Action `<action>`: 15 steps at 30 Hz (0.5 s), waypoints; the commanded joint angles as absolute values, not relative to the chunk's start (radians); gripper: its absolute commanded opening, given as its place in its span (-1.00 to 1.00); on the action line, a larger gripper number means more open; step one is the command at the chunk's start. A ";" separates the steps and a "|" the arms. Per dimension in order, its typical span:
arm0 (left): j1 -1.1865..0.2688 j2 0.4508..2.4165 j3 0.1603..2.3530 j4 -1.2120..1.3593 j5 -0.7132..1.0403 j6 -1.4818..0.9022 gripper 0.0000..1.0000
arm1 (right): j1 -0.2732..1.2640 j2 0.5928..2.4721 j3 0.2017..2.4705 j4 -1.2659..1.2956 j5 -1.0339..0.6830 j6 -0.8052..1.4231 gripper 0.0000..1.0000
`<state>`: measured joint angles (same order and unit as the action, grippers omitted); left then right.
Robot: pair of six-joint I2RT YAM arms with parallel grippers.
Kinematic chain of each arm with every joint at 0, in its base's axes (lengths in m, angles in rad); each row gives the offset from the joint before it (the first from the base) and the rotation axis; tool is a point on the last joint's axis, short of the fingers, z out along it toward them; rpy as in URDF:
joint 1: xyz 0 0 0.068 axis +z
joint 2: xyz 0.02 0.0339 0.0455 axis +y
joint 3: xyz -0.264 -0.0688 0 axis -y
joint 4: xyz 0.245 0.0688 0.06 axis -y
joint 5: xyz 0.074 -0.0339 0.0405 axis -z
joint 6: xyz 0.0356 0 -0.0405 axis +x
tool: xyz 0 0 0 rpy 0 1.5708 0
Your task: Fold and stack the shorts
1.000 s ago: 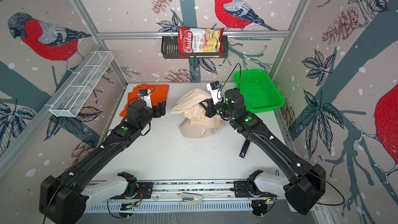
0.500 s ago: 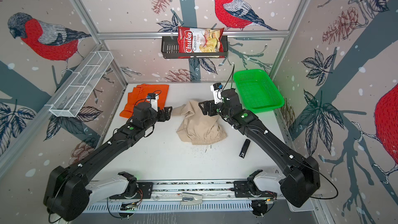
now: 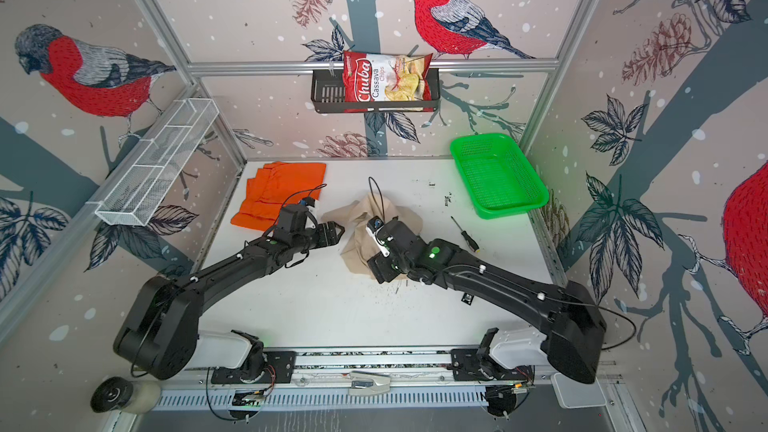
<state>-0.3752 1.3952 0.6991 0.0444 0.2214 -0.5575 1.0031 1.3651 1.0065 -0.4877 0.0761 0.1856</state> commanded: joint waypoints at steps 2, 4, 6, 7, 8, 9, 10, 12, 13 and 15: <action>-0.342 1.389 0.647 0.167 0.290 -0.642 0.64 | 1.009 1.480 1.013 -0.475 0.032 0.233 0.55; -0.337 1.374 0.635 0.170 0.283 -0.647 0.63 | 1.008 1.546 1.023 -0.472 0.030 0.258 0.55; -0.335 1.362 0.629 0.167 0.272 -0.644 0.63 | 0.998 1.589 1.023 -0.457 0.026 0.275 0.56; -0.333 1.358 0.628 0.167 0.267 -0.644 0.63 | 0.991 1.609 1.022 -0.444 0.012 0.280 0.58; -0.333 1.356 0.629 0.163 0.264 -0.644 0.63 | 0.983 1.624 1.022 -0.431 0.003 0.289 0.59; -0.330 1.355 0.629 0.161 0.261 -0.642 0.63 | 0.974 1.642 1.024 -0.418 -0.005 0.298 0.62; -0.329 1.355 0.632 0.156 0.261 -0.638 0.63 | 0.966 1.659 1.025 -0.406 -0.011 0.307 0.63; -0.329 1.359 0.637 0.149 0.261 -0.631 0.63 | 0.958 1.688 1.025 -0.381 -0.009 0.319 0.67; -0.327 1.362 0.640 0.147 0.262 -0.628 0.63 | 0.953 1.704 1.026 -0.368 -0.012 0.324 0.68; -0.327 1.368 0.642 0.148 0.264 -0.627 0.63 | 0.944 1.733 1.033 -0.350 0.001 0.342 0.68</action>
<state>-0.3294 1.3632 0.6338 0.1272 0.2607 -0.6304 0.9493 1.7073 1.0233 -0.3939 0.0090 0.2962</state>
